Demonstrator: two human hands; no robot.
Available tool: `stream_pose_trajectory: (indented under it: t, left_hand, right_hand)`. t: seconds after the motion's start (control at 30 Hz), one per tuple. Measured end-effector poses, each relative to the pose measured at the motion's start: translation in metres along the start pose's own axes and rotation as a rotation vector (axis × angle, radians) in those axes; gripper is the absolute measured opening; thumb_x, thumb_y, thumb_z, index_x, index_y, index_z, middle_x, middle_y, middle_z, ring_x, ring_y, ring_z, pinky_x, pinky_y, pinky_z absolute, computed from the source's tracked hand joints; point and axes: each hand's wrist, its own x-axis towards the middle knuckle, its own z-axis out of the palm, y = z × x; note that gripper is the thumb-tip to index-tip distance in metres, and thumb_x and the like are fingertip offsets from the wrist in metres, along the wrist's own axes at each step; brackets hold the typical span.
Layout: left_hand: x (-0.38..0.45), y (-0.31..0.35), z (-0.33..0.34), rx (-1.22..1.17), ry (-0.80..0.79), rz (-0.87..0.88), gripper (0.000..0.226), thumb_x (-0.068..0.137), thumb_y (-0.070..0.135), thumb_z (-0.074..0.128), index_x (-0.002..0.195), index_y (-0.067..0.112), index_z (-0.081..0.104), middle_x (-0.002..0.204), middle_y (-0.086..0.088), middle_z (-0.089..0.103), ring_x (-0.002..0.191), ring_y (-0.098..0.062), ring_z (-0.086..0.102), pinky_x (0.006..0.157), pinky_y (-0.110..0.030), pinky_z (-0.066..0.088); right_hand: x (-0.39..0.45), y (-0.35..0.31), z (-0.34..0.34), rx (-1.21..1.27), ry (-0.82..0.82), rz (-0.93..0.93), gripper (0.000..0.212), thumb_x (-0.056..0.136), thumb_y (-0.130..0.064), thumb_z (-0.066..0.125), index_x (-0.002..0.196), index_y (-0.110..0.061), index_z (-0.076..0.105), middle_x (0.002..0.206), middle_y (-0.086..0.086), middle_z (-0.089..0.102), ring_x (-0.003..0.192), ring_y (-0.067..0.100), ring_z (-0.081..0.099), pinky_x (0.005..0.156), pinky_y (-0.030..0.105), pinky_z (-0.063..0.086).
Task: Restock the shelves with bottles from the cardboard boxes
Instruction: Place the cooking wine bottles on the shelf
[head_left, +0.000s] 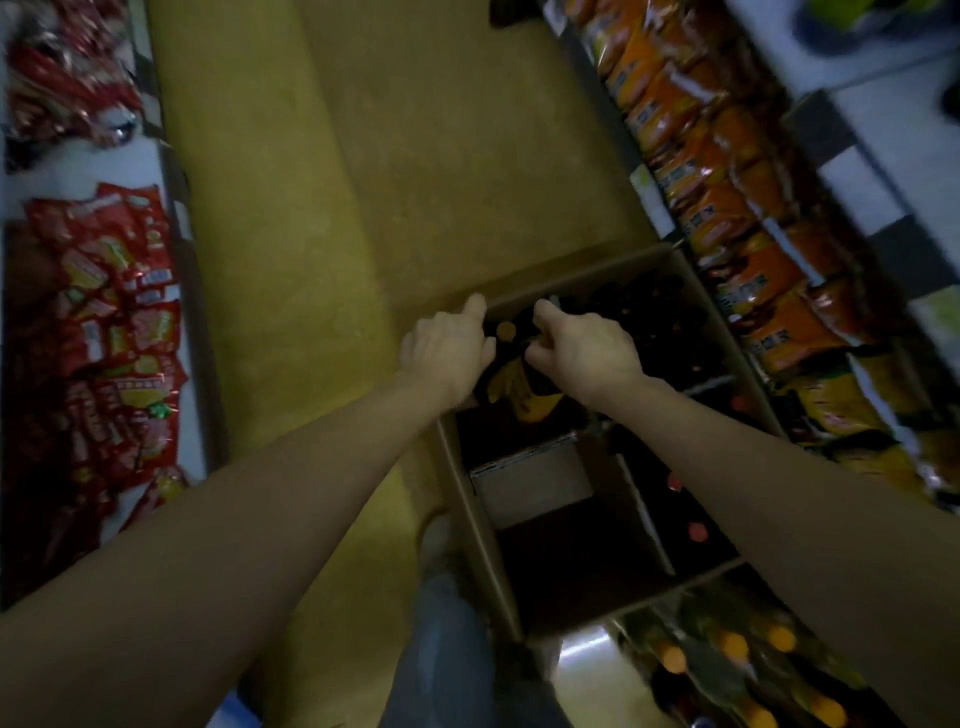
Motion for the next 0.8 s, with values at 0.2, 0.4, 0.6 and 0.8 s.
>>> stream_pose_trajectory:
  t: [0.2,0.4,0.6,0.8]
  left_hand:
    - [-0.080,0.041,-0.116,0.029,0.089,0.006,0.026,0.099,0.032,0.043,0.113,0.010,0.039,0.101,-0.019,0.059,0.096,-0.038,0.056,0.065,-0.034,0.035]
    - [-0.172,0.078,-0.230,0.023,0.209,0.052,0.020,0.096,0.031,0.046,0.104,0.014,0.038,0.101,-0.018,0.059,0.097,-0.039,0.056,0.066,-0.035,0.037]
    - [-0.296,0.109,-0.329,0.000,0.387,0.082,0.027,0.094,0.034,0.048,0.113,0.015,0.045,0.107,-0.017,0.059,0.086,-0.039,0.062,0.065,-0.033,0.045]
    - [-0.419,0.154,-0.437,0.151,0.585,0.245,0.022,0.094,0.036,0.048,0.101,0.016,0.051,0.094,-0.007,0.053,0.081,-0.027,0.051,0.063,-0.032,0.037]
  right_hand:
    - [-0.096,-0.035,-0.111,0.013,0.157,-0.026,0.027,0.096,-0.037,0.046,0.116,-0.020,0.041,0.082,0.005,0.051,0.089,0.035,0.058,0.062,0.034,0.037]
    - [-0.199,-0.087,-0.211,-0.087,0.349,-0.059,0.033,0.095,-0.038,0.047,0.121,-0.018,0.043,0.092,0.011,0.058,0.094,0.036,0.059,0.065,0.036,0.040]
    - [-0.330,-0.147,-0.287,-0.019,0.614,-0.067,0.019,0.092,-0.033,0.051,0.097,-0.015,0.044,0.083,0.008,0.049,0.085,0.033,0.054,0.064,0.036,0.036]
    - [-0.462,-0.187,-0.369,0.027,0.747,-0.068,0.033,0.091,-0.030,0.053,0.067,-0.019,0.033,0.068,0.004,0.045,0.075,0.030,0.049,0.060,0.034,0.034]
